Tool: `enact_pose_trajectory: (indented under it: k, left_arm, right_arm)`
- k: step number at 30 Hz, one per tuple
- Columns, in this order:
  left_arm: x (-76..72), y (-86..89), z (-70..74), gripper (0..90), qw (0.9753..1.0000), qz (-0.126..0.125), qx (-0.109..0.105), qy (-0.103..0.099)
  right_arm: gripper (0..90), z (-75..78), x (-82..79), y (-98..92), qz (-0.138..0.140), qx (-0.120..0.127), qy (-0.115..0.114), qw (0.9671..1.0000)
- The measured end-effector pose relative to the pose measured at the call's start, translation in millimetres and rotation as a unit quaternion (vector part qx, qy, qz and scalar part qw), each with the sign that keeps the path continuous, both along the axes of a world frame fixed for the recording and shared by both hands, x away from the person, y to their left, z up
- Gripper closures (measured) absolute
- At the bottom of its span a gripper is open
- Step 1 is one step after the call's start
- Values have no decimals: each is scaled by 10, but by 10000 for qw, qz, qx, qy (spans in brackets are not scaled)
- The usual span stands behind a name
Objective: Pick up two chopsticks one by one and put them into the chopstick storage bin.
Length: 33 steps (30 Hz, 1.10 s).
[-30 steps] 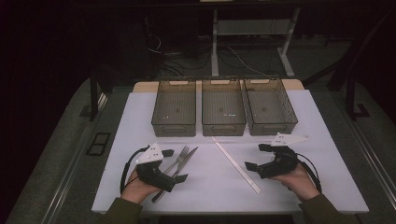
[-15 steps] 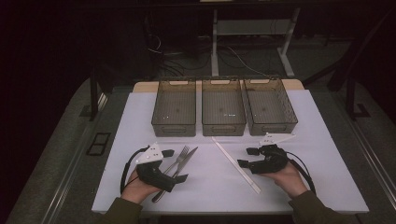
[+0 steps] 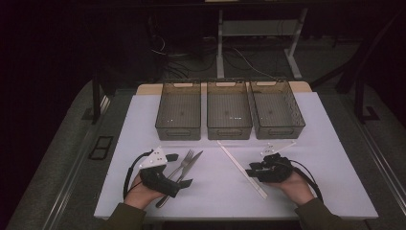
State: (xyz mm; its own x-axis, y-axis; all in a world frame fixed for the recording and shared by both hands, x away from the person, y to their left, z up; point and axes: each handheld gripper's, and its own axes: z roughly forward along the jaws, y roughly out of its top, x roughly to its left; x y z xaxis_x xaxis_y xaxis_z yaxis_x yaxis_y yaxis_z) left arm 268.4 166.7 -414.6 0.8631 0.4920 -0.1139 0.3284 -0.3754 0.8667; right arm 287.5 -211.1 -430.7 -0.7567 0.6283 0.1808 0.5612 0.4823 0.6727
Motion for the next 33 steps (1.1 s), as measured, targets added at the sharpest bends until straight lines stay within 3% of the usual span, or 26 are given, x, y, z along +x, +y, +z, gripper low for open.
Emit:
enact_pose_trajectory:
  k: [8,19,33]
  left_arm:
    - [-1,2,1,0,10000,-11,4,1]
    - [0,4,1,0,10000,-10,-8,-8]
    - [0,14,8,0,10000,-2,-18,-14]
  right_arm:
    - [753,-49,-45,24,68,-278,118,9995]
    - [793,-72,-54,31,78,-411,203,9989]
    - [798,-85,-40,6,-68,-737,9,9973]
